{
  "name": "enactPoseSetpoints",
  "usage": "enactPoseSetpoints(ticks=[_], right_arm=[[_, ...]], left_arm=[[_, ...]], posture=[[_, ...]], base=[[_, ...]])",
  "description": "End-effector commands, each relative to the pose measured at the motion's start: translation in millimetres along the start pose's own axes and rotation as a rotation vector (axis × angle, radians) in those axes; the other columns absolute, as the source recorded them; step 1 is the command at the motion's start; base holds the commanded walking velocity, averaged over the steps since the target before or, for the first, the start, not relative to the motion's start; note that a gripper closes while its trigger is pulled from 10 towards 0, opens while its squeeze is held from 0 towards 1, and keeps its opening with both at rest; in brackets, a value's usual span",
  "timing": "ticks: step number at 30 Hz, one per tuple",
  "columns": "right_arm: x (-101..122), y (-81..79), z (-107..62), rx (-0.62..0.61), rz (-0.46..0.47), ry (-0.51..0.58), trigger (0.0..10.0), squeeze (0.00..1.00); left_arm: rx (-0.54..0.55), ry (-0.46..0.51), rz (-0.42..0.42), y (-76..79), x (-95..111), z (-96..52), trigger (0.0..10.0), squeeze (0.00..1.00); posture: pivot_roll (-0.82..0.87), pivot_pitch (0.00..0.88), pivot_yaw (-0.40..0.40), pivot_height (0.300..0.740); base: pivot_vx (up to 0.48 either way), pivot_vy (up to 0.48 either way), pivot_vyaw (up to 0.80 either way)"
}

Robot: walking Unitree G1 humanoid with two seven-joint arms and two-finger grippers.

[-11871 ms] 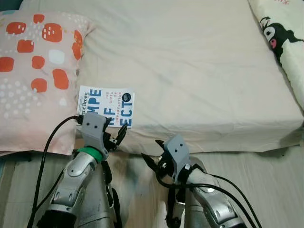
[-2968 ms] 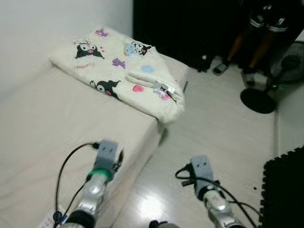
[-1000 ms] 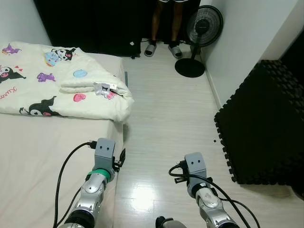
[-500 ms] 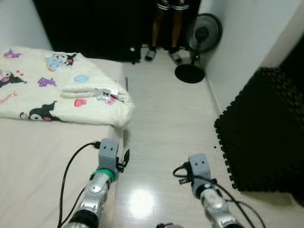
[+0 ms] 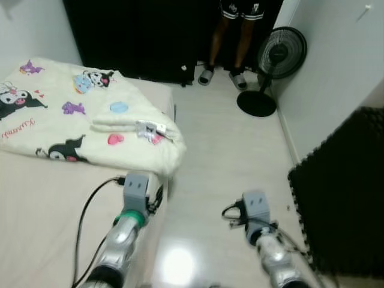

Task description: Clean up the room

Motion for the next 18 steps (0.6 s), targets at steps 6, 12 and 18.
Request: enactPoseSetpoints(ticks=[6,12,18], right_arm=[[-6.0,11.1,-4.1,-0.024,0.000,-0.025,10.0,0.00],[-5.8,10.7,-4.1,-0.018,0.003,-0.025,10.0,0.00],[-6.5,9.8,-4.5,-0.011,0.001,-0.028,10.0,0.00]], left_arm=[[-0.018,-0.022,-0.006,6.8,-5.5,-2.3,10.0,0.00],[-0.016,-0.020,-0.002,6.4,-6.0,-2.9,10.0,0.00],[-0.024,-0.017,0.002,7.4,-6.7,-3.9,10.0,0.00]], posture=[[-0.02,0.071,-0.002,0.740],[-0.02,0.073,-0.004,0.740],[-0.02,0.075,-0.004,0.740]], base=[[0.322,0.000,0.00],[0.041,0.000,0.00],[0.000,0.000,0.00]])
Point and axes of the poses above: a point about 5 cm out from each wrist's last joint towards the gripper, its own z axis pointing out of the wrist towards the gripper, its own x axis along the axis of the wrist's last joint, y = z × x, the point moved 2 cm from there along z, pointing out of the wrist towards the gripper, and after that the axes turned 12 degrees about z, right-handed, at the moved point
